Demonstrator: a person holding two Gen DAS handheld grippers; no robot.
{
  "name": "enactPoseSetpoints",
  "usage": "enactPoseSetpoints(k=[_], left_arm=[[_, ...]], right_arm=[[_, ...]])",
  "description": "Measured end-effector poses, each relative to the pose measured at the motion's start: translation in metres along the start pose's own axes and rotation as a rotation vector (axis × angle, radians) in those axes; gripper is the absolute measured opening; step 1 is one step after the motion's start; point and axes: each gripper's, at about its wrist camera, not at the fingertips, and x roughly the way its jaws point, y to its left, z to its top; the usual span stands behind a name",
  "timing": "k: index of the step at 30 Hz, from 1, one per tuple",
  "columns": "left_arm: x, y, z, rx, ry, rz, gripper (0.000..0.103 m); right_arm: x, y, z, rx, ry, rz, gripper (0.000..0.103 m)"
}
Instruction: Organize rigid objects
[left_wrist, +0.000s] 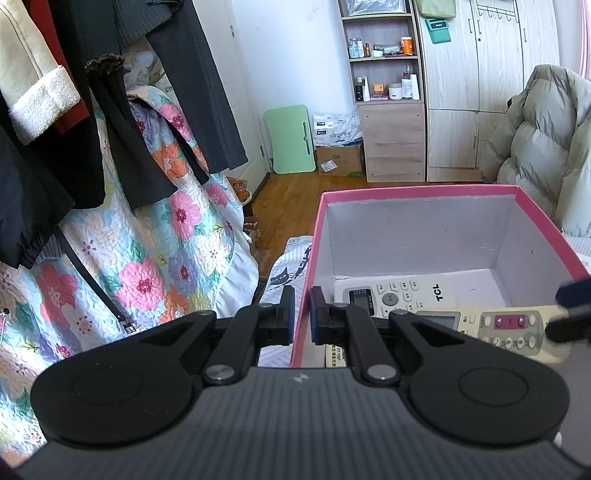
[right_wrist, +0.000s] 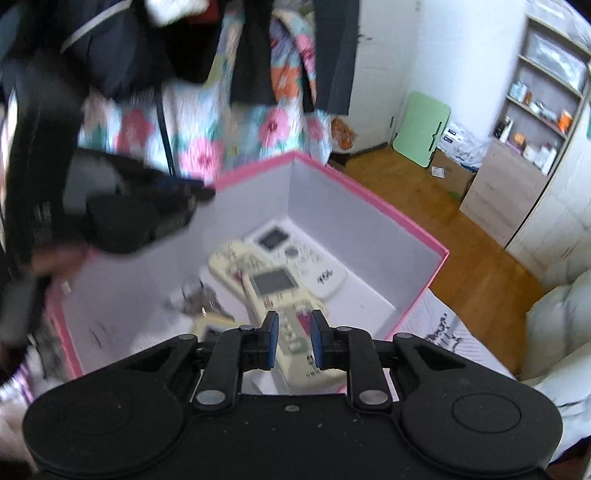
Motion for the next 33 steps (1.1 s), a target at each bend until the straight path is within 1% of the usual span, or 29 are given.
enactPoseSetpoints(k=[2, 4, 5, 7, 8, 10, 11, 12, 14, 16, 19, 21, 22, 24, 25, 28, 31, 33], left_arm=[[0.0, 0.0, 0.0, 0.001, 0.0, 0.001, 0.009], [0.0, 0.0, 0.0, -0.001, 0.0, 0.0, 0.009], [0.0, 0.0, 0.0, 0.001, 0.0, 0.0, 0.009], [0.0, -0.001, 0.0, 0.006, -0.001, 0.002, 0.009], [0.0, -0.001, 0.0, 0.003, 0.0, 0.001, 0.009], [0.0, -0.002, 0.0, 0.005, 0.002, 0.002, 0.009], [-0.001, -0.003, 0.001, 0.007, 0.002, 0.004, 0.009], [0.0, -0.003, 0.001, 0.006, 0.002, 0.003, 0.009], [-0.001, -0.003, 0.001, 0.005, 0.001, 0.002, 0.009], [-0.001, -0.003, 0.001, 0.003, 0.001, 0.001, 0.009], [-0.001, -0.003, 0.001, 0.005, -0.001, 0.003, 0.009], [-0.001, -0.004, 0.001, 0.004, -0.006, 0.004, 0.008], [-0.002, -0.005, 0.001, 0.009, -0.014, 0.007, 0.008], [-0.005, -0.006, 0.001, 0.02, -0.025, 0.014, 0.008], [-0.005, -0.007, 0.002, 0.023, -0.025, 0.014, 0.007], [-0.005, -0.007, 0.003, 0.025, -0.023, 0.012, 0.006], [-0.004, -0.006, 0.003, 0.028, -0.025, 0.011, 0.006], [-0.004, -0.006, 0.003, 0.033, -0.031, 0.006, 0.006]], right_arm=[[0.013, 0.006, -0.002, -0.042, 0.064, -0.004, 0.021], [0.025, 0.006, -0.003, -0.021, 0.109, 0.011, 0.02], [0.03, 0.006, -0.004, -0.006, 0.115, 0.025, 0.018], [0.03, 0.005, -0.003, -0.001, 0.082, 0.008, 0.02], [0.027, 0.003, -0.003, 0.018, 0.062, 0.018, 0.02], [0.011, -0.006, -0.005, 0.075, -0.015, 0.059, 0.02], [0.0, -0.011, -0.008, 0.109, -0.06, 0.066, 0.02], [-0.012, -0.018, -0.012, 0.144, -0.1, 0.056, 0.02], [-0.032, -0.033, -0.024, 0.198, -0.148, 0.008, 0.021], [-0.047, -0.05, -0.04, 0.249, -0.161, -0.035, 0.022], [-0.056, -0.078, -0.07, 0.349, -0.141, -0.075, 0.023], [-0.057, -0.091, -0.088, 0.391, -0.123, -0.097, 0.023], [-0.056, -0.096, -0.096, 0.401, -0.114, -0.11, 0.024], [-0.05, -0.101, -0.109, 0.421, -0.107, -0.132, 0.033], [-0.045, -0.104, -0.115, 0.441, -0.107, -0.138, 0.039], [-0.026, -0.112, -0.127, 0.508, -0.13, -0.129, 0.044], [-0.008, -0.117, -0.131, 0.557, -0.147, -0.183, 0.053], [0.008, -0.121, -0.132, 0.577, -0.142, -0.221, 0.053]])
